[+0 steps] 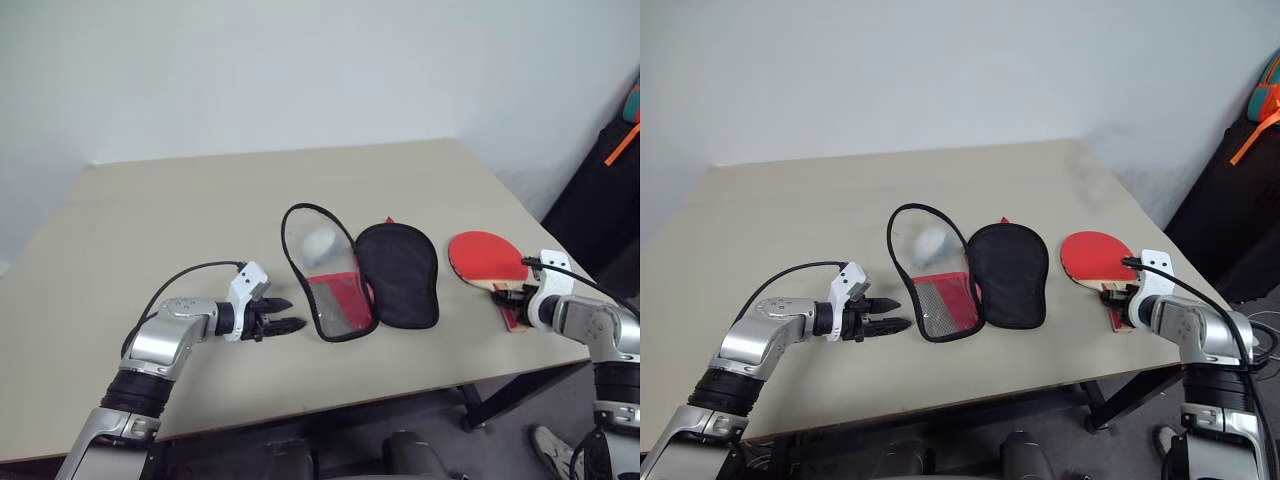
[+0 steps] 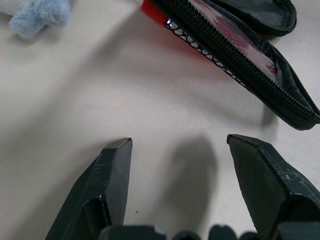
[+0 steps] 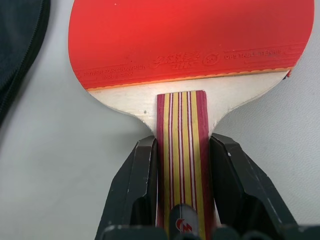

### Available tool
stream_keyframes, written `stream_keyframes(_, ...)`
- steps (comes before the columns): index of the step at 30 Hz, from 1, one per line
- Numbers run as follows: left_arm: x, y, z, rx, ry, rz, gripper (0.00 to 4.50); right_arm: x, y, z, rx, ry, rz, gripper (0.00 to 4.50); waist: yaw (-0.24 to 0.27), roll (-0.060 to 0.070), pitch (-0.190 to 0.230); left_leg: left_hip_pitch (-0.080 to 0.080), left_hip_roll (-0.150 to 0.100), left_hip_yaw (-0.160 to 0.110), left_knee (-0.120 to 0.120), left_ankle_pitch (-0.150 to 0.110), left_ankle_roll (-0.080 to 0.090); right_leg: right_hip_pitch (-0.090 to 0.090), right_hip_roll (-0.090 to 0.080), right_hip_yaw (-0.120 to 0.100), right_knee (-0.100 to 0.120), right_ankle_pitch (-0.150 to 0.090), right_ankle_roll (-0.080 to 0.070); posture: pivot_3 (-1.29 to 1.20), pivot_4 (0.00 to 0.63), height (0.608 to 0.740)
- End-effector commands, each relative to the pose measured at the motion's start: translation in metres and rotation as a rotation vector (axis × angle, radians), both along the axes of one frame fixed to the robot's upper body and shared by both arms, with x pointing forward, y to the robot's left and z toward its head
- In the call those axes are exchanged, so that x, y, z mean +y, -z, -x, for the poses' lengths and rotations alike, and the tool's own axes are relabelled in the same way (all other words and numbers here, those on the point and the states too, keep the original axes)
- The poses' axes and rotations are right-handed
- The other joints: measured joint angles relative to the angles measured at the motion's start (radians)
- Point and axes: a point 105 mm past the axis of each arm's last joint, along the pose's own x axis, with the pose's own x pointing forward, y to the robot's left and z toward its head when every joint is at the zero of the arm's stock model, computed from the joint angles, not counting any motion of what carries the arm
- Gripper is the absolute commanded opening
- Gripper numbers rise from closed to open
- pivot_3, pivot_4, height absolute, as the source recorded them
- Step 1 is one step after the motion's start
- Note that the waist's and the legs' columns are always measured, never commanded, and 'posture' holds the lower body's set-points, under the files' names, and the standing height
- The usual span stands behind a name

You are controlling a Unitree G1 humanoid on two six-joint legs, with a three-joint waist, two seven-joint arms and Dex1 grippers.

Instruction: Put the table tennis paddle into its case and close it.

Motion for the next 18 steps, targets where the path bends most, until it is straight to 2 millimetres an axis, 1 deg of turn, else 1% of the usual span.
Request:
stream_keyframes(1,-0.002,-0.009,-0.006,-0.049,0.007,-0.002,3.25,-0.012,-0.020,-0.015,-0.065,0.112,0.084,1.15,-0.001,0.000,0.000,0.000,0.000,0.000,0.000,0.000,0.000,0.000,0.000,0.000,0.000,0.000,0.000,0.00,0.000,0.740)
stream_keyframes(2,-0.002,-0.009,-0.006,-0.049,0.007,-0.001,3.25,-0.014,-0.023,-0.017,-0.074,0.134,0.099,1.15,-0.001,0.000,0.000,0.000,0.000,0.000,0.000,0.000,0.000,0.000,0.000,0.000,0.000,0.000,0.000,0.00,0.000,0.740)
stream_keyframes(3,-0.003,-0.009,-0.006,-0.048,0.006,0.000,3.25,-0.010,-0.036,-0.025,-0.119,0.173,0.077,1.15,-0.001,0.001,0.000,0.000,0.000,0.000,0.000,0.000,0.001,0.000,0.000,0.000,0.000,0.000,0.000,0.00,0.000,0.740)
stream_keyframes(6,-0.003,-0.009,-0.007,-0.047,0.004,0.000,3.25,0.002,-0.060,-0.038,-0.208,0.221,0.019,1.15,0.000,0.004,0.002,-0.001,0.000,0.000,0.000,0.001,0.001,-0.001,0.000,0.001,0.000,0.001,0.001,0.00,0.000,0.740)
stream_keyframes(8,-0.004,-0.009,-0.006,-0.045,0.008,-0.002,3.25,0.025,-0.077,-0.047,-0.281,0.197,-0.025,1.15,0.000,0.004,0.001,-0.002,0.000,0.000,-0.001,0.001,0.001,-0.002,0.000,0.001,0.000,0.001,0.001,0.00,0.000,0.740)
stream_keyframes(9,-0.004,-0.009,-0.007,-0.045,0.010,-0.005,3.25,0.038,-0.081,-0.049,-0.294,0.176,-0.044,1.15,0.000,0.005,0.001,-0.001,0.000,0.000,-0.002,0.001,0.001,-0.002,0.000,0.001,0.001,0.001,0.001,0.00,0.000,0.740)
stream_keyframes(10,-0.004,-0.009,-0.007,-0.044,0.011,-0.007,3.25,0.047,-0.083,-0.049,-0.298,0.163,-0.054,1.15,0.000,0.005,0.001,-0.001,0.000,-0.001,-0.003,0.001,0.001,-0.002,0.001,0.001,0.001,0.001,0.001,0.00,0.000,0.740)
stream_keyframes(14,-0.005,-0.010,-0.007,-0.044,0.013,-0.005,3.25,0.093,-0.080,-0.045,-0.285,0.062,-0.091,1.15,0.000,0.005,0.001,-0.001,0.000,-0.002,-0.005,0.001,0.001,-0.003,0.002,0.001,0.001,0.001,0.001,0.00,0.000,0.740)
stream_keyframes(16,-0.004,-0.009,-0.007,-0.044,0.011,-0.007,3.25,0.110,-0.074,-0.040,-0.272,0.025,-0.127,1.15,0.001,0.005,0.001,-0.002,0.000,-0.002,-0.005,0.001,0.001,-0.003,0.002,0.001,0.001,0.001,0.000,0.00,0.000,0.740)
stream_keyframes(18,-0.005,-0.008,-0.007,-0.044,0.010,-0.009,3.25,0.119,-0.067,-0.037,-0.260,0.007,-0.141,1.15,0.001,0.005,0.001,-0.002,0.000,-0.002,-0.005,0.001,0.001,-0.003,0.002,0.001,0.001,0.001,0.000,0.00,0.000,0.740)
